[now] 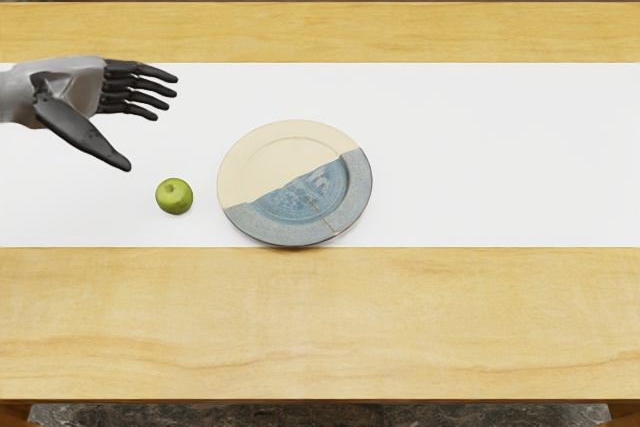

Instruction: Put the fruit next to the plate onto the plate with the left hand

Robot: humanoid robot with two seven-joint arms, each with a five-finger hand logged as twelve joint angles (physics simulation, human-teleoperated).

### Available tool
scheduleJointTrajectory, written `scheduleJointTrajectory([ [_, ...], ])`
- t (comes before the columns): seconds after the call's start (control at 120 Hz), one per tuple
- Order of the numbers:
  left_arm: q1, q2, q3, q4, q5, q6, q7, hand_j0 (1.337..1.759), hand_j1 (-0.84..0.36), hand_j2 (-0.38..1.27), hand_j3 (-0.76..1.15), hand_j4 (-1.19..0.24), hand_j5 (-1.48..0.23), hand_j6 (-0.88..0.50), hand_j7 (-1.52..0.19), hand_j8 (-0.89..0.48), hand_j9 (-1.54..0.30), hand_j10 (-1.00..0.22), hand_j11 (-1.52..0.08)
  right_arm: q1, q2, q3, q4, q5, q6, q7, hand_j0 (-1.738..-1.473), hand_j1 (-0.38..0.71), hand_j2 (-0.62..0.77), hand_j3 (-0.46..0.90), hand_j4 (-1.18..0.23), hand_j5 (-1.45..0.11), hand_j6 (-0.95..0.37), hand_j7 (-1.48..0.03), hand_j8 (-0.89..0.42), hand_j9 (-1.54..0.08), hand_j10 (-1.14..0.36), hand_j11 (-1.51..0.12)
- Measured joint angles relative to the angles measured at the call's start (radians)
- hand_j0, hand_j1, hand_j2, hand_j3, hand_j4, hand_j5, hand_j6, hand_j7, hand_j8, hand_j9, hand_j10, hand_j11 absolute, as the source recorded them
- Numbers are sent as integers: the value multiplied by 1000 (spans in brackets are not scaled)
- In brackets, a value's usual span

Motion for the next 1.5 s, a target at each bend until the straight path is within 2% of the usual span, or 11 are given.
scheduleJointTrajectory([
  [0.317, -45, -14, 10, -2, 13, 0, 7, 1658, 57, 52, 0, -248, -320, -249, -319, -248, -319, -248, -319, -47, 0, -8, 1, 0, 1, -10, -1658, -303, -7, 0, -39, -50, -39, -50, -39, -50, -39, -50],
  [0.358, -83, -7, 32, -3, 33, 0, 13, 1658, 57, 52, 0, -249, -320, -249, -320, -249, -320, -248, -319, -50, 0, -8, 1, 0, 1, -10, -1658, -303, -7, 0, -39, -50, -39, -50, -39, -50, -39, -50],
  [0.483, -379, 6, 252, -5, 81, 0, 36, 1658, 56, 52, 0, -248, -320, -249, -320, -249, -320, -248, -320, -53, 0, -9, 1, 0, 2, -11, -1658, -303, -7, 0, -39, -50, -39, -50, -39, -50, -39, -50],
  [0.717, -679, -155, 713, -6, 133, 0, 101, 1658, 55, 51, 0, -249, -321, -250, -321, -250, -321, -249, -320, -55, 0, -9, 1, 0, 2, -11, -1658, -303, -7, 0, -39, -50, -39, -50, -39, -50, -39, -50],
  [0.817, -743, -184, 857, -6, 139, 0, 128, 1658, 55, 51, 0, -249, -321, -249, -321, -249, -321, -248, -320, -55, 0, -9, 1, 0, 2, -11, -1658, -303, -7, 0, -39, -50, -39, -50, -39, -50, -39, -50],
  [1.058, -803, -245, 1032, -6, 139, 0, 199, 1658, 54, 50, 0, -249, -321, -249, -321, -249, -321, -248, -321, -55, 0, -9, 1, 0, 2, -12, -1658, -303, -7, 0, -39, -50, -39, -50, -39, -50, -39, -50],
  [1.092, -864, -244, 1054, -16, 136, 0, 204, 1658, 54, 50, 0, -249, -321, -250, -321, -250, -321, -249, -321, -55, 0, -9, 1, 0, 2, -12, -1658, -303, -7, 0, -39, -50, -39, -50, -39, -50, -39, -50],
  [1.15, -1017, -245, 1124, -58, 101, 3, 209, 1658, 54, 50, 0, -249, -321, -249, -321, -249, -321, -248, -321, -55, 0, -9, 1, 0, 2, -12, -1658, -303, -7, 0, -39, -50, -39, -50, -39, -50, -39, -50],
  [1.192, -1070, -259, 1174, -89, 67, 15, 211, 1658, 54, 50, 0, -248, -321, -248, -321, -248, -321, -248, -321, -55, 0, -9, 1, 0, 2, -12, -1658, -303, -7, 0, -39, -50, -39, -50, -39, -50, -39, -50],
  [1.392, -1168, -471, 1393, -182, -102, 318, 209, 1658, 54, 50, 0, -248, -321, -248, -321, -248, -321, -247, -321, -55, 0, -9, 1, 0, 2, -12, -1658, -303, -7, 0, -39, -50, -39, -50, -39, -50, -39, -50],
  [1.5, -1172, -498, 1453, -206, -159, 479, 206, 1658, 53, 49, 0, -247, -321, -247, -321, -247, -321, -247, -321, -55, 0, -9, 1, 0, 2, -12, -1658, -303, -7, 0, -39, -50, -39, -50, -39, -50, -39, -50],
])
